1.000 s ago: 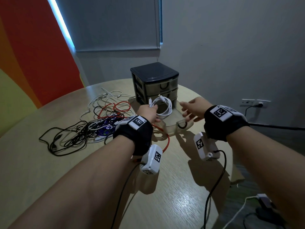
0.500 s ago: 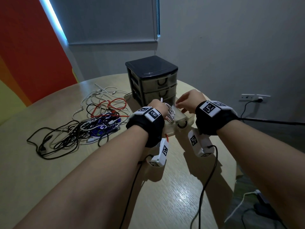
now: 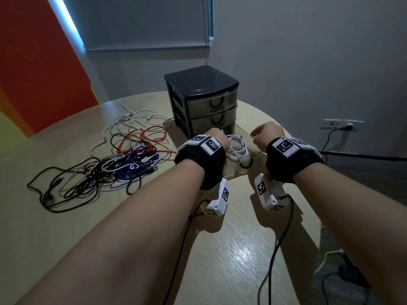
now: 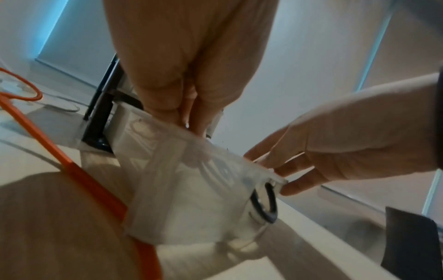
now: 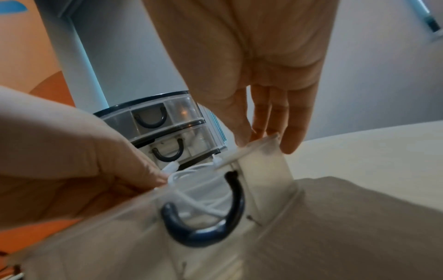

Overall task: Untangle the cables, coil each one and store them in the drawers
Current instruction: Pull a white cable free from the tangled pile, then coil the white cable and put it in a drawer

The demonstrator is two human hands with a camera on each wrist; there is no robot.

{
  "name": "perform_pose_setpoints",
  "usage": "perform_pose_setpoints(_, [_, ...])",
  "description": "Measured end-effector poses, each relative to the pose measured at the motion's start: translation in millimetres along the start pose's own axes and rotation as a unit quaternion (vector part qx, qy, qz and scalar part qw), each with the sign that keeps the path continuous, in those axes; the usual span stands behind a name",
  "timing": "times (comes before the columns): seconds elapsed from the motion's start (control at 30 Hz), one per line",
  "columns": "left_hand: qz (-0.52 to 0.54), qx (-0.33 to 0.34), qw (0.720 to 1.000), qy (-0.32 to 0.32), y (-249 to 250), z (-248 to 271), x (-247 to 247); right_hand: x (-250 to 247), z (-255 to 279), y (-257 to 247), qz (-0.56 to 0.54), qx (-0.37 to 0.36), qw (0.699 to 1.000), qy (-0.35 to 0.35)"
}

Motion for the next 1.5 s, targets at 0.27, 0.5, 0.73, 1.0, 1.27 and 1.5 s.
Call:
perform_pose_setpoints(0.27, [-0.246, -0.008, 0.969, 0.014, 5.9, -18.5, 18.0, 0.9, -2.7, 4.6, -0.044, 0.006, 0.999, -0.001])
perform_pose_setpoints(0.5, [-0.255, -0.059, 0.965, -0.028, -17.8, -48.0, 44.4, 1.1, -3.8, 4.9, -0.042, -0.001, 0.999, 0.0])
perform_pose_setpoints(0.73, [-0.246, -0.08, 0.966, -0.028, -48.3, -113.8, 68.6, -0.2, 0.9, 0.1, -0.026, -0.013, 1.0, 0.001])
perform_pose_setpoints(1.0, [-0.068, -0.01, 0.997, 0.034, 14.5, 22.3, -4.9, -12.1, 11.2, -11.0, -0.027, -0.023, 0.999, 0.016])
perform_pose_setpoints(1.27, [0.025, 0.04, 0.993, 0.112, 11.8, 57.8, -58.6, -33.3, 38.6, -47.3, -0.065, -0.083, 0.993, 0.06])
perform_pose_setpoints(1.5, [0.0, 0.035, 0.989, 0.146, -26.0, 82.9, -106.1, -14.3, 71.9, -97.1, -0.053, -0.155, 0.986, 0.027])
Point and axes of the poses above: each hand's wrist, its own z-axis away from the middle knuckle, its own x-axis out of the palm, y = z × x, the point moved 9 cm from there along -z, towards the middle knuckle, and after that the axes turned 13 degrees about z, right-handed, at the moved point
